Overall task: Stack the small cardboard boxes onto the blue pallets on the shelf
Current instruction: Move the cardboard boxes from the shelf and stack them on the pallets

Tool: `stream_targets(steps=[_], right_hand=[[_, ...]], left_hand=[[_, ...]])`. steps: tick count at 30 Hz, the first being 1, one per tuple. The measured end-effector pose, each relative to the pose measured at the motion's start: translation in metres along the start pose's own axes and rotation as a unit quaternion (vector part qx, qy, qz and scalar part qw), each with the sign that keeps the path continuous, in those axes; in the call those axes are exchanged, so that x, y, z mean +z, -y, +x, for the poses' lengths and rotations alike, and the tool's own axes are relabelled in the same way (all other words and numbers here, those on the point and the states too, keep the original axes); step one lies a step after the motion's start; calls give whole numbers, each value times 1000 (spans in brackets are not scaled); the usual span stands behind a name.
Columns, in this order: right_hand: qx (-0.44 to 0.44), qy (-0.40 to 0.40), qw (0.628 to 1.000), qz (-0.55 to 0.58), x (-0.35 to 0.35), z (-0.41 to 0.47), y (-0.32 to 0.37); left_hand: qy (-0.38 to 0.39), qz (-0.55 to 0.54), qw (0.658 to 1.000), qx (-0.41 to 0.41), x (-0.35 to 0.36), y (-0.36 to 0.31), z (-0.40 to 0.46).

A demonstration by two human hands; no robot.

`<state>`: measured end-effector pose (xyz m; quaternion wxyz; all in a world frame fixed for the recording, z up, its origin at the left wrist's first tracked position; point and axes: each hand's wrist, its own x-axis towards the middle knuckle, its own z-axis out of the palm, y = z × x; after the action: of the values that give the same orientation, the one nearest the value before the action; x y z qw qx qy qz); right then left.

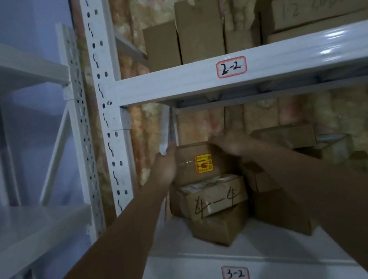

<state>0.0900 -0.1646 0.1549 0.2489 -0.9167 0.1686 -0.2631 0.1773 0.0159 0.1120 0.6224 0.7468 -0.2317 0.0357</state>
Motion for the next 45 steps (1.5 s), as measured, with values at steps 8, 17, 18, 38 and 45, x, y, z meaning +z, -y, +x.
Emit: stream_targets(steps=[8,17,18,38,45], right_hand=[[39,39,998,3,10,21,4],[13,-93,980,176,1,17,16],[14,-110,971,212,-1,13,17],[12,-173,942,287,-65,-142,5],[48,-189,936,293,-121,-230,-44]], left_hand=[[37,-71,996,-35,6,19,21],[13,-146,989,-37,-6,-5,15],[8,-164,986,-33,-5,-10,12],[-17,-239,971,0,30,-73,-111],[26,-243,970,5,86,-109,-206]])
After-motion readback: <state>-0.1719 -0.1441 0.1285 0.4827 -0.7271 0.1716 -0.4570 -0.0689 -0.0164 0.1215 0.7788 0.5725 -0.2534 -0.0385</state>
